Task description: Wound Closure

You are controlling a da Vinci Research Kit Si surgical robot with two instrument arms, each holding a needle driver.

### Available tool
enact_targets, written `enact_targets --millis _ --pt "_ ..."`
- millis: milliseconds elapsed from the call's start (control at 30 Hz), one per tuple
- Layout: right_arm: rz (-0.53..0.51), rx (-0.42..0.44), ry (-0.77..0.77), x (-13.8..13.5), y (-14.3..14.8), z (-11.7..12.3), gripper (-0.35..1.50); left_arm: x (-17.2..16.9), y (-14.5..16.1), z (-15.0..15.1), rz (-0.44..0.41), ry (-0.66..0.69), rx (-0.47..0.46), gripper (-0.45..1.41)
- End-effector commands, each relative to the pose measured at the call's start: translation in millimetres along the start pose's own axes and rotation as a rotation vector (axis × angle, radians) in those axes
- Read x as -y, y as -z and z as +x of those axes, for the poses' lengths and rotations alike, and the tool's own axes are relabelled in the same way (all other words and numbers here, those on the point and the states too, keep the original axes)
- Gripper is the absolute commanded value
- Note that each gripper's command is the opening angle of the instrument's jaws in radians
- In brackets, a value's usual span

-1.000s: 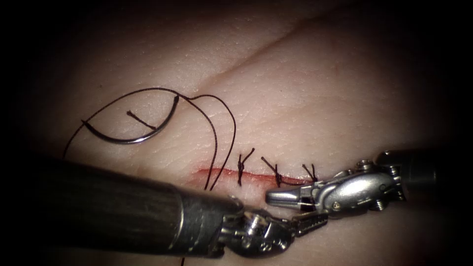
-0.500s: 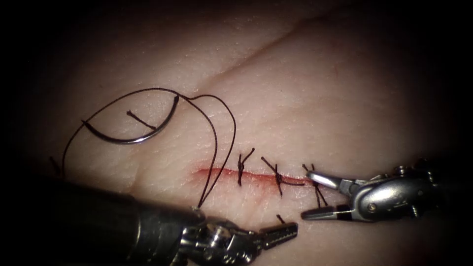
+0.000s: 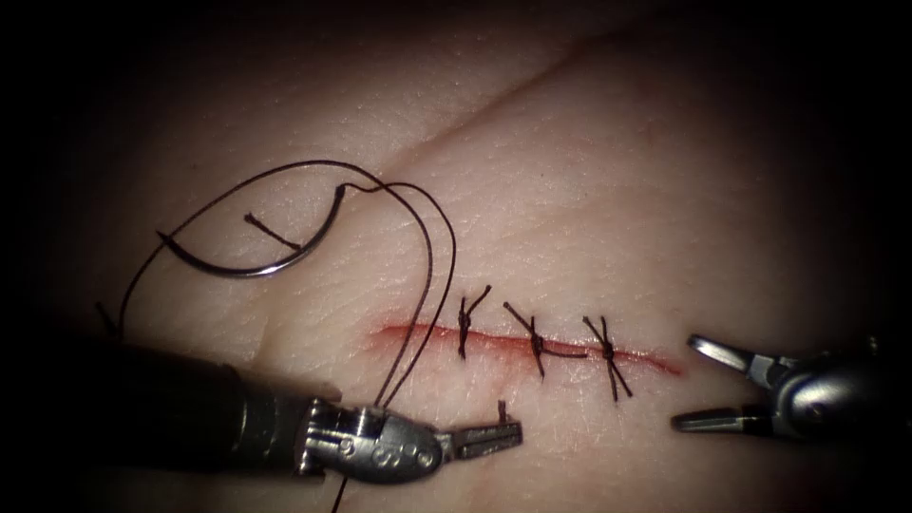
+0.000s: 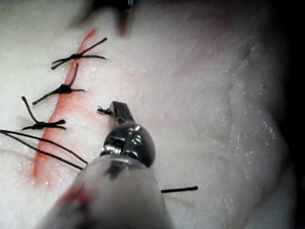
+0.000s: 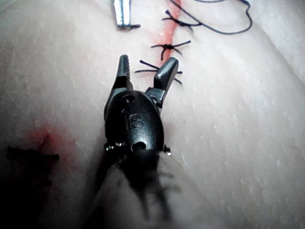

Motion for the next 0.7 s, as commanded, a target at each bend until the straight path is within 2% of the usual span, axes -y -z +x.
enact_targets --millis 33,200,300,600,700 --pt "-0.001 0.009 -0.002 0.7 -0.1 -0.3 1.33 -0.5 -0.4 -1.1 -0.015 0.01 0.018 -0.3" --pt "-0.001 0.009 -0.003 0.8 -0.1 -0.1 1.33 -0.7 0.6 -1.1 -0.041 0.08 0.059 0.32" --pt "-0.001 0.009 -0.003 0.8 -0.1 -0.1 1.33 -1.2 1.5 -0.7 -0.055 0.097 0.067 0.47" --pt "0.003 0.009 -0.004 0.6 -0.1 0.0 1.33 -3.1 5.7 1.1 -0.062 0.096 0.119 0.56" --pt "0.006 0.011 -0.01 0.5 0.0 0.0 1.31 -2.7 6.6 3.1 -0.068 0.112 0.122 0.56"
